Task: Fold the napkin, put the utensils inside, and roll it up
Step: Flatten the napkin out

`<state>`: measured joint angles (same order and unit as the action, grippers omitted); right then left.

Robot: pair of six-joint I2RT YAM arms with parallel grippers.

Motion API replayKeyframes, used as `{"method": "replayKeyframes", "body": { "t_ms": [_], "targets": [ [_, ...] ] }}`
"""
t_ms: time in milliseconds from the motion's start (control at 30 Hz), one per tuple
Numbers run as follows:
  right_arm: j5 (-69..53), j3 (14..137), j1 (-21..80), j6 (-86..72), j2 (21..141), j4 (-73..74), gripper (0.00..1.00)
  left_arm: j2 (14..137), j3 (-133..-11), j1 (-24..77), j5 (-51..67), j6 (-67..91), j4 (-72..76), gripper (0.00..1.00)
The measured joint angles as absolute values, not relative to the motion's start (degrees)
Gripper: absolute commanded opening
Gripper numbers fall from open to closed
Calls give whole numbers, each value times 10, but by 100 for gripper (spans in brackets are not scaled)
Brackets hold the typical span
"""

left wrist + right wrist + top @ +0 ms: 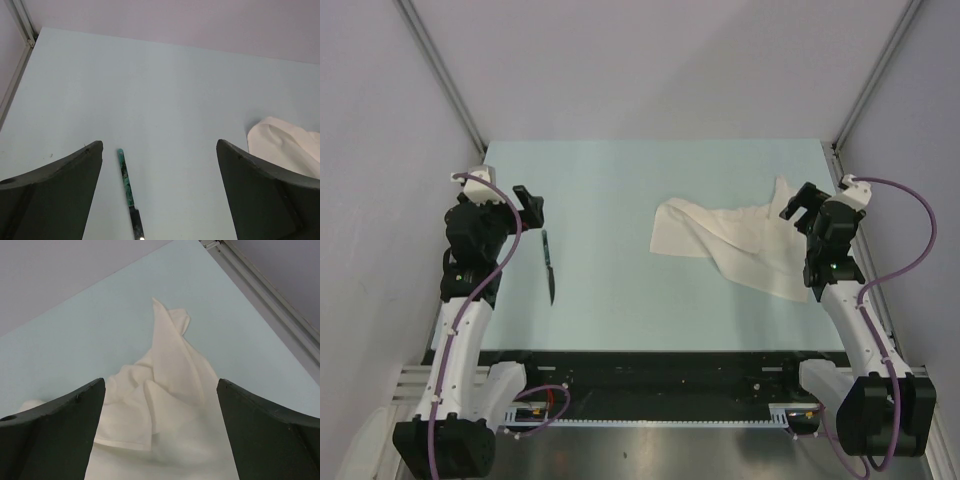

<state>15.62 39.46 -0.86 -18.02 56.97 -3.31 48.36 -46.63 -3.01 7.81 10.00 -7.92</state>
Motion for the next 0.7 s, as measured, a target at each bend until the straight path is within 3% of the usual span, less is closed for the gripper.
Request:
{"method": "replayKeyframes", "body": {
  "t_ms": [233, 333, 467, 700],
  "targets": [
    [159, 399, -9, -191, 574, -25, 100, 488, -466, -30, 57, 106, -84, 100],
    [161, 401, -9, -197, 582, -12, 100, 496, -466, -30, 52, 120, -83, 92],
    [161, 406, -12, -210, 590, 17, 100, 529, -466, -10, 51, 145, -78, 91],
    [110, 406, -75, -265, 631, 82, 95, 692, -477, 195, 21, 186, -39, 81]
  ]
}}
